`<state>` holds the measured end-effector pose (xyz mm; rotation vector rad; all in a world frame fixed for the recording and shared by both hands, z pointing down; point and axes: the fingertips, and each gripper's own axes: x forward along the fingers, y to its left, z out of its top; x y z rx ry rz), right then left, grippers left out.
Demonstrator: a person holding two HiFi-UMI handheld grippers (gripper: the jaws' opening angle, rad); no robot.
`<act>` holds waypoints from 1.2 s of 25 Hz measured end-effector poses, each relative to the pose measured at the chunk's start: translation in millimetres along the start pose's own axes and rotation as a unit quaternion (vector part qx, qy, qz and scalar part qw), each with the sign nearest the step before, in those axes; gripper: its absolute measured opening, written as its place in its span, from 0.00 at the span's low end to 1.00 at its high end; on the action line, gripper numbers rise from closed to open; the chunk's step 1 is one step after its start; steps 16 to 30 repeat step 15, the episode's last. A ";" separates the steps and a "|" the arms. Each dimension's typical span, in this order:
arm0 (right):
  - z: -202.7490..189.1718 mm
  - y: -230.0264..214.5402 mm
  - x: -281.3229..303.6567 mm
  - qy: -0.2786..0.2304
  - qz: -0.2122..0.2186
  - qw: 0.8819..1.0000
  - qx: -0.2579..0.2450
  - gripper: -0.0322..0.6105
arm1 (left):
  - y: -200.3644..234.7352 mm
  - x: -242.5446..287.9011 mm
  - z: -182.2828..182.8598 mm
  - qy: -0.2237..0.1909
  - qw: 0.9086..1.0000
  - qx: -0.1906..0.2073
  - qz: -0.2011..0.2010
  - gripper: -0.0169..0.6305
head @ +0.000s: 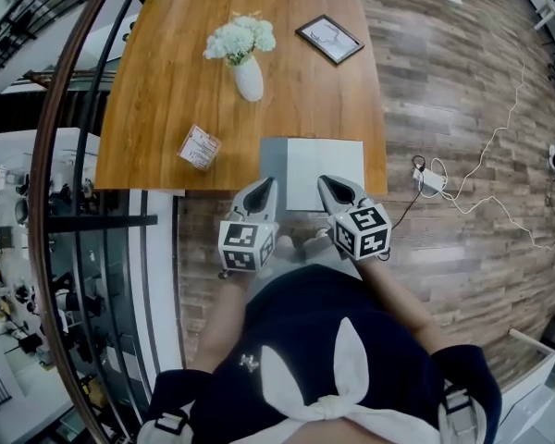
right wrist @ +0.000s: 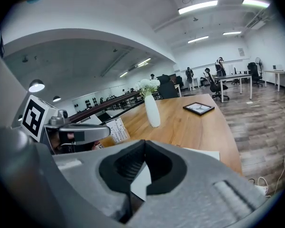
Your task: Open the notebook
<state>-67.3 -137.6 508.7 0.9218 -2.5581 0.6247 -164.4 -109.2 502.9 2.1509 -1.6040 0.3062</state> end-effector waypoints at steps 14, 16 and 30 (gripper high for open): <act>-3.0 0.2 -24.0 -0.003 0.016 0.999 -0.037 0.05 | -30.4 -14.9 -3.7 -0.004 1.000 0.002 0.021 0.06; -2.6 0.7 -25.0 -0.003 0.016 0.999 -0.040 0.05 | -32.2 -15.4 -3.2 -0.004 1.000 0.002 0.021 0.06; -2.6 0.7 -25.0 -0.003 0.016 0.999 -0.040 0.05 | -32.2 -15.4 -3.2 -0.004 1.000 0.002 0.021 0.06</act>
